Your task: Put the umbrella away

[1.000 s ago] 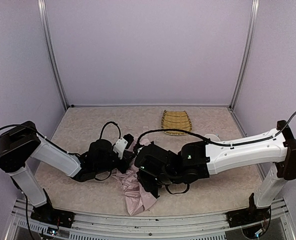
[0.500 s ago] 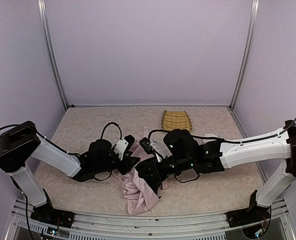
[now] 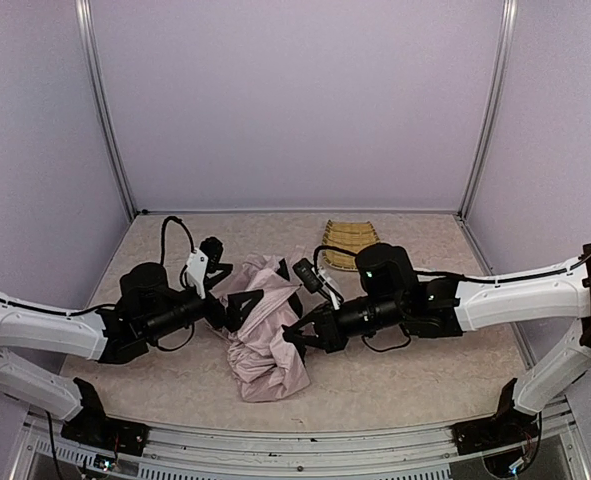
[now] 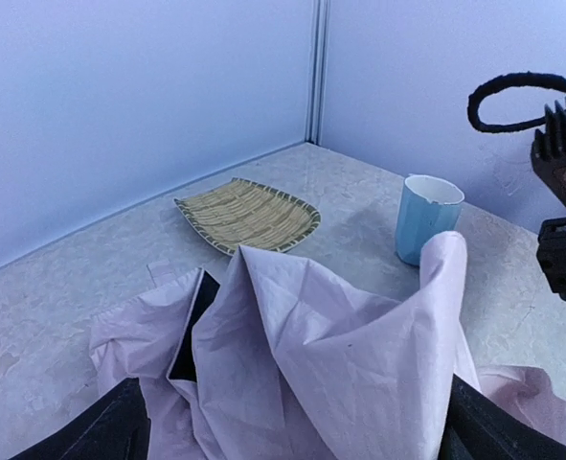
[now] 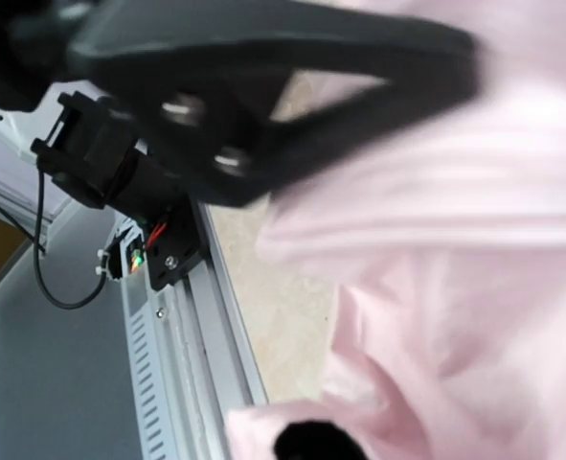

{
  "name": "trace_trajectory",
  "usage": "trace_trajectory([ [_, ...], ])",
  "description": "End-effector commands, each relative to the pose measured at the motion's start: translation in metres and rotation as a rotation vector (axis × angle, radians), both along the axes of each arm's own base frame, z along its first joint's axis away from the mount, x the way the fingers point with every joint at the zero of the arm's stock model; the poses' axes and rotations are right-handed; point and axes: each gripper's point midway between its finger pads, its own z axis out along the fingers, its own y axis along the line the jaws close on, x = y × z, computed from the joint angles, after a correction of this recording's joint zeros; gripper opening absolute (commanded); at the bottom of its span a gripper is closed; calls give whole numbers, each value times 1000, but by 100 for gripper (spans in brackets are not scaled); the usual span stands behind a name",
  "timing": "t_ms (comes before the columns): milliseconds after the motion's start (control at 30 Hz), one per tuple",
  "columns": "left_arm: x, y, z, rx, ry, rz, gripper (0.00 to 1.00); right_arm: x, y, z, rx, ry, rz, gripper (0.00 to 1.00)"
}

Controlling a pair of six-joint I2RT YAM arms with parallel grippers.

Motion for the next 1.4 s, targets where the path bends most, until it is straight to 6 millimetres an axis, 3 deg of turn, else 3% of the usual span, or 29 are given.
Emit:
trace_trajectory([
  [0, -29, 14, 0, -11, 14, 0, 99, 3, -2, 16, 46, -52, 11, 0],
  [100, -48, 19, -2, -14, 7, -18, 99, 9, -5, 13, 41, -52, -6, 0],
  [267, -42, 26, -2, 23, 20, 65, 99, 12, -3, 13, 36, -45, 4, 0],
  [400, -64, 15, 11, 18, 1, 32, 99, 12, -3, 10, 17, -43, 1, 0],
  [567, -70, -2, -11, 47, 28, -29, 99, 8, -1, 15, 25, -66, 28, 0],
  [633, -62, -12, -10, 53, 4, -51, 99, 5, 4, 20, 35, -78, 58, 0],
  [767, -15, -18, -27, 109, 70, 12, 95, -16, 15, 36, 78, -125, 161, 0],
  [833, 4, -20, -44, 160, 93, 33, 84, -21, 19, 42, 96, -130, 183, 0],
  [933, 4, -34, -79, 248, 137, -27, 78, -17, 23, 47, 117, -138, 169, 0],
  [1033, -10, -46, -111, 256, 237, -127, 72, 7, 26, 48, 107, -152, 96, 0],
  [1200, -27, -57, -146, 209, 373, -230, 66, 75, 25, 50, 109, -200, -105, 0],
  [1367, -36, -66, -167, 177, 492, -330, 64, 142, 15, 22, 75, -149, -268, 0],
])
